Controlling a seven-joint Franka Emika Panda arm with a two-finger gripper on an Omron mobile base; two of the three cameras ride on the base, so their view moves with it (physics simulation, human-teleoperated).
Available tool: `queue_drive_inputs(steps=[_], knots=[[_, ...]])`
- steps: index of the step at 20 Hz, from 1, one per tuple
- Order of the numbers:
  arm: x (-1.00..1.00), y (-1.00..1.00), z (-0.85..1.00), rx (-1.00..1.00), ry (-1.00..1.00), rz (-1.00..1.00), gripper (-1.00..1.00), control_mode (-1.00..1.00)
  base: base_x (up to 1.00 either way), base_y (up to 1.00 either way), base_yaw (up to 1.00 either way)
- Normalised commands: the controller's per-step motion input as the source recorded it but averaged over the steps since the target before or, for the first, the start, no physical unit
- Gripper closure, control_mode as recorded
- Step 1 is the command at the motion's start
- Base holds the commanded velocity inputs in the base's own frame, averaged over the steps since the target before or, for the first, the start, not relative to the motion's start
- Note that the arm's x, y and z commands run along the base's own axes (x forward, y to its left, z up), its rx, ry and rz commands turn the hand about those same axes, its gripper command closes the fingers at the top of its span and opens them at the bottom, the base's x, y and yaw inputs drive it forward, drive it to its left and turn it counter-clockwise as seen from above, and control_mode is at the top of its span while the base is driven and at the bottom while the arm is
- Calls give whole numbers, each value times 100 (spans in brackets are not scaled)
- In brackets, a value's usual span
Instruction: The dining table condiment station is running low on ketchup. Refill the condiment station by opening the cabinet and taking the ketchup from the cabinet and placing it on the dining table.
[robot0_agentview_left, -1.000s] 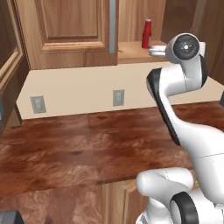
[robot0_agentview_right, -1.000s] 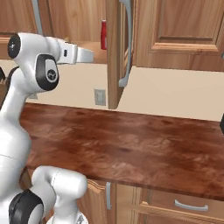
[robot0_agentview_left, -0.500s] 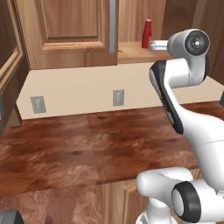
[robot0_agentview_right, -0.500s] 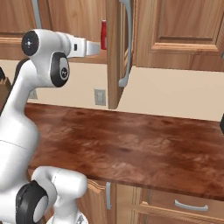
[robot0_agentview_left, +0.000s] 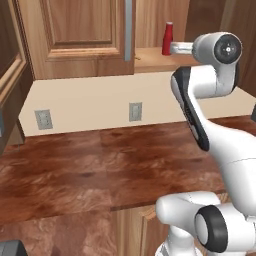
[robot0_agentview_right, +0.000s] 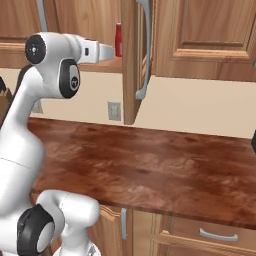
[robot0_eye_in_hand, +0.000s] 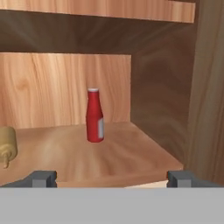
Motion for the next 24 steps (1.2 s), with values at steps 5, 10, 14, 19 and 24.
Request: queue_drive_inputs(steps=[5,10,14,19,24], knots=[[26,11,32,0,-5,0,-100,-100,0,0,0],[57,26,19,0,0,0,-100,-100,0,0,0],[64,4,4,0,0,8,-100,-100,0,0,0],[52,-6,0,0,0,17,-100,-100,0,0,0],[41,-34,0,0,0,14,-100,-100,0,0,0]])
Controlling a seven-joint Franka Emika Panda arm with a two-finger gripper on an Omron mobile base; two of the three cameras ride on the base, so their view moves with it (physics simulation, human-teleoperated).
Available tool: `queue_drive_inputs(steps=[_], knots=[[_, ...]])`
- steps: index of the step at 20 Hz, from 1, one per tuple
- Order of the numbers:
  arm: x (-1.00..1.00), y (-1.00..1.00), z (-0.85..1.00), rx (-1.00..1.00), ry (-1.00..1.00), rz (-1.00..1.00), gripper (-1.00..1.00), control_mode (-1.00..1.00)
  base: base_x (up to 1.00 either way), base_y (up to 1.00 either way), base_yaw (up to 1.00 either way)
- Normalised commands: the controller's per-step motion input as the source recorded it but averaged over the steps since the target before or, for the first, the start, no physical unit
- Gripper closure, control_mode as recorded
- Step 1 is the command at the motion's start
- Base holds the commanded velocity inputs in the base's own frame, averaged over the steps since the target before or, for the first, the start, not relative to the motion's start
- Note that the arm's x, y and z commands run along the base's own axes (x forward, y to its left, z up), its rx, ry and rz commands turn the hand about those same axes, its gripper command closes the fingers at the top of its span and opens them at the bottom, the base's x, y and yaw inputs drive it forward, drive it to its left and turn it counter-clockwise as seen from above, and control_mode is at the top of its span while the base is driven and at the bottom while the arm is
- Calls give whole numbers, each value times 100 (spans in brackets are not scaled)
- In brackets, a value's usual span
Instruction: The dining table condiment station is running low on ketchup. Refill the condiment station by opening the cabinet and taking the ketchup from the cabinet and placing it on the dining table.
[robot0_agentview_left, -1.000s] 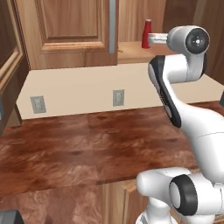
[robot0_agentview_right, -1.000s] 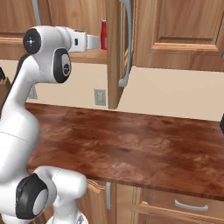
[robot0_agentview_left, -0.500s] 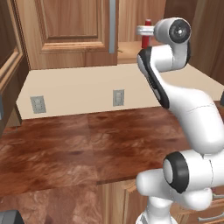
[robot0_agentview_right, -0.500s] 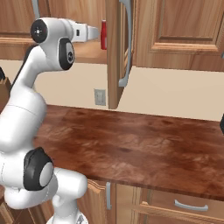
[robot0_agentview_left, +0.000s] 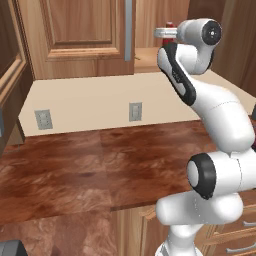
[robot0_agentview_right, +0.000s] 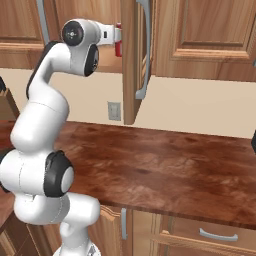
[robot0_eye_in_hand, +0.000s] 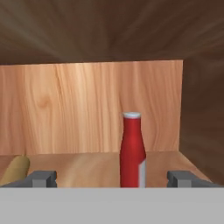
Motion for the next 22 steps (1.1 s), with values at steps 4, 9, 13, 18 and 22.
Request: queue_drive_inputs(steps=[4,9,13,18,22], knots=[[17,-48,0,2,0,2,-100,-100,0,0,0],[1,-14,0,0,0,0,-100,-100,0,0,0],[41,0,0,0,6,-1,-100,-100,0,0,0],[42,5,0,0,8,0,-100,-100,0,0,0],[32,13,0,0,9,0,-100,-100,0,0,0]])
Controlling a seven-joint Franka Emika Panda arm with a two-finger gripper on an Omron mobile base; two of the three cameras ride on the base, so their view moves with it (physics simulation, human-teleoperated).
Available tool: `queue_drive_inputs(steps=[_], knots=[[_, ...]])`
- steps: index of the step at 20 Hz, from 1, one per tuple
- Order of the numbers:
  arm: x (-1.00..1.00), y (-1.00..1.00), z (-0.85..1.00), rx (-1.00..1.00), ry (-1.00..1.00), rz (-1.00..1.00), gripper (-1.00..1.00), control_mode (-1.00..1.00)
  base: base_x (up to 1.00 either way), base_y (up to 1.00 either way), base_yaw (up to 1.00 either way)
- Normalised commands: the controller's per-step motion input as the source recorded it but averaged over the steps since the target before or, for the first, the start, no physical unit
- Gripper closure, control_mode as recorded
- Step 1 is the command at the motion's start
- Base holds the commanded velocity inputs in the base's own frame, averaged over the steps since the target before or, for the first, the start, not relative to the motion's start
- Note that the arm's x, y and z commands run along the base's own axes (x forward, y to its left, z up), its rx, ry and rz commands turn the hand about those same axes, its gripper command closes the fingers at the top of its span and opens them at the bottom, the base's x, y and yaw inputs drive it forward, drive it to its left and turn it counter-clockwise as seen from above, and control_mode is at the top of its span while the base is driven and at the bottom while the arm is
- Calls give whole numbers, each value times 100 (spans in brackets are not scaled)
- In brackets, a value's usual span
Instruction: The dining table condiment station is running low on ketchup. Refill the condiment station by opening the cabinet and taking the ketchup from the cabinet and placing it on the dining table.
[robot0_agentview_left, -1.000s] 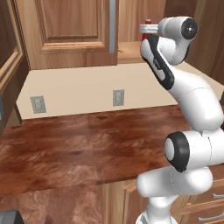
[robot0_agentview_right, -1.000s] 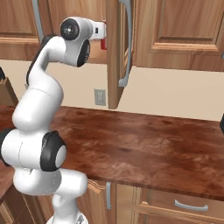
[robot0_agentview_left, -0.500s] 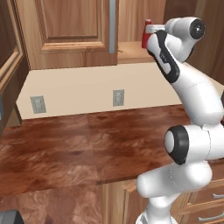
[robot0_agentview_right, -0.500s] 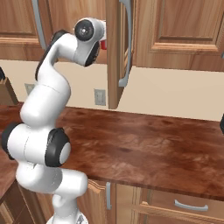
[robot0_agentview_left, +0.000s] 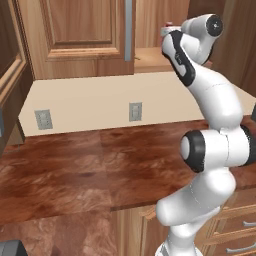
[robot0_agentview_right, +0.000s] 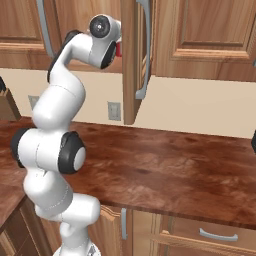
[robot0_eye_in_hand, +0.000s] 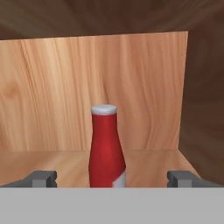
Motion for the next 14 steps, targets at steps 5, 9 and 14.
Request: queue_drive_inputs(steps=[5,9,14], knots=[[9,5,9,0,2,0,-100,-100,0,0,0],[12,0,7,0,0,0,-100,-100,0,0,0],[20,0,0,0,1,0,-100,-100,0,0,0]])
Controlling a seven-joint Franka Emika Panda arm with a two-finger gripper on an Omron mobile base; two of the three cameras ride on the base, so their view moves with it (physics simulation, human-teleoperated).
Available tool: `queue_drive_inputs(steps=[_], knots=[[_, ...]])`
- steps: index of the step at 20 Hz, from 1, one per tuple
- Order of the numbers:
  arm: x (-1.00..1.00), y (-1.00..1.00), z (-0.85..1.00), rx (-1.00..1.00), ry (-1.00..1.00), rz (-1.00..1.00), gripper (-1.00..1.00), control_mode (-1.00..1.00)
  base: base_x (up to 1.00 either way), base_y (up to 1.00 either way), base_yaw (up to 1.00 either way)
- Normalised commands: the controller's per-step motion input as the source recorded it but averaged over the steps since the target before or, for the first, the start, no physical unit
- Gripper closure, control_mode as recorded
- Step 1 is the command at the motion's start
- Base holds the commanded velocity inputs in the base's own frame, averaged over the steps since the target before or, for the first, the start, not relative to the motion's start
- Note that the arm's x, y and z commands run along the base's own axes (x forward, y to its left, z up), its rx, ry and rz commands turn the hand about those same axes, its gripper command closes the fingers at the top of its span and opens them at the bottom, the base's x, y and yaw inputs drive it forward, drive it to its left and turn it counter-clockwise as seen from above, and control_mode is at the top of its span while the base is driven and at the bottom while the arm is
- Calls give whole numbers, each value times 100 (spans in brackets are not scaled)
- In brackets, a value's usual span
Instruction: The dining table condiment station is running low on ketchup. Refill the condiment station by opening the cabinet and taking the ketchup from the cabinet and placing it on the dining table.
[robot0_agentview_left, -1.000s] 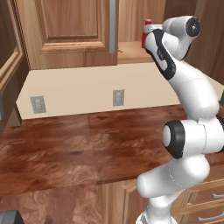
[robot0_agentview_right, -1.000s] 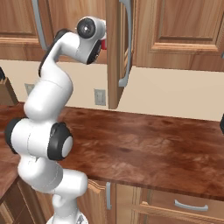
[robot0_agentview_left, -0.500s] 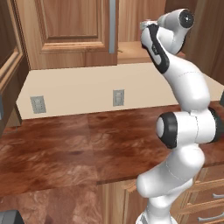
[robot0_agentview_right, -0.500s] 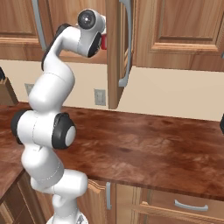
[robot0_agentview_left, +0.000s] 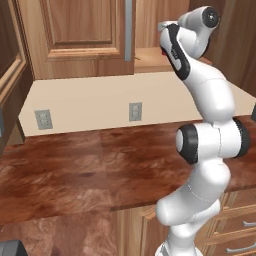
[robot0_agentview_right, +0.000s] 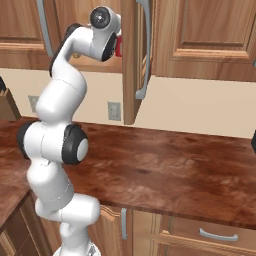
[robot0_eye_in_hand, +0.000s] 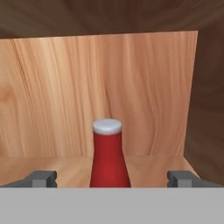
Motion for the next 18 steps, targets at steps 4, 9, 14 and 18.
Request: queue_drive_inputs(steps=[4,9,14,18], knots=[[18,0,0,0,0,0,-100,-100,0,0,0],[17,0,-1,0,0,0,-100,-100,0,0,0],[18,0,-3,0,0,0,-100,-100,0,0,0],[19,0,-8,0,3,0,-100,-100,0,0,0]])
